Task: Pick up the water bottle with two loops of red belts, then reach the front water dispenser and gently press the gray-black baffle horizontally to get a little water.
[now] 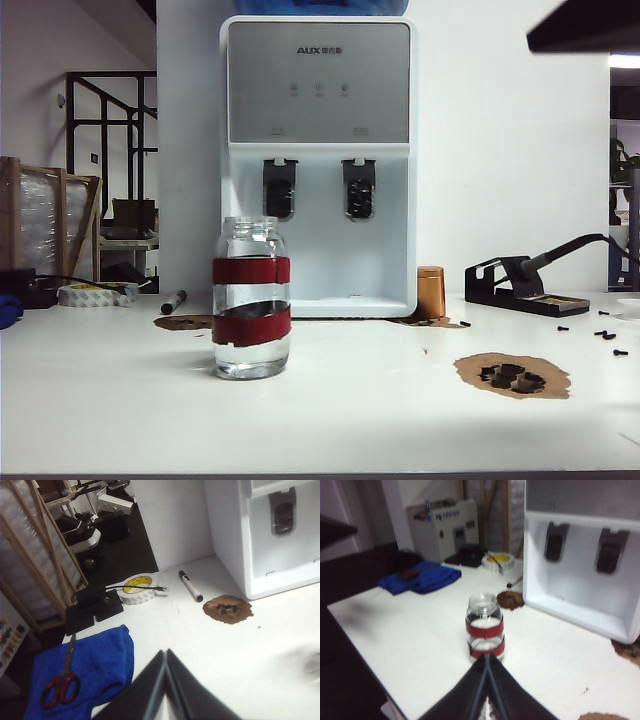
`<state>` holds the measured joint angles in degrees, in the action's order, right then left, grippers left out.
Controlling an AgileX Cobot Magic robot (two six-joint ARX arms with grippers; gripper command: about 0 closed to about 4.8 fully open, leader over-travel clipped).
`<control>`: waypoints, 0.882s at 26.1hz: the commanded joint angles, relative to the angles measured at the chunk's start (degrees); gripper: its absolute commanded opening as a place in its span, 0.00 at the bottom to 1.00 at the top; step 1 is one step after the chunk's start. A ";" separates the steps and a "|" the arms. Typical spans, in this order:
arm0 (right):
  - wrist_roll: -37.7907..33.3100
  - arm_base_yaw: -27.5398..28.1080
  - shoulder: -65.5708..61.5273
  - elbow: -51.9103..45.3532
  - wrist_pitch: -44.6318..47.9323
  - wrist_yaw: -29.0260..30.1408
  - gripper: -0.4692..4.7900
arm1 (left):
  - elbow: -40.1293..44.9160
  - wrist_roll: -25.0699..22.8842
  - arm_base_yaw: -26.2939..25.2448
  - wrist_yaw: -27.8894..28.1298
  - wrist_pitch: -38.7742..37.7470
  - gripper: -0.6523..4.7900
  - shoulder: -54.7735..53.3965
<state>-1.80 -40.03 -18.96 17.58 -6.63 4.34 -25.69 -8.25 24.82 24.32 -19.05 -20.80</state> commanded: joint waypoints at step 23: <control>-0.35 -0.24 0.24 -0.02 1.49 0.98 0.09 | 18.21 -7.37 -26.99 -18.60 25.83 0.11 -0.13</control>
<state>-1.80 -40.03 -18.85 17.47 -6.17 4.38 -8.12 -15.49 -1.54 7.92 4.82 -20.80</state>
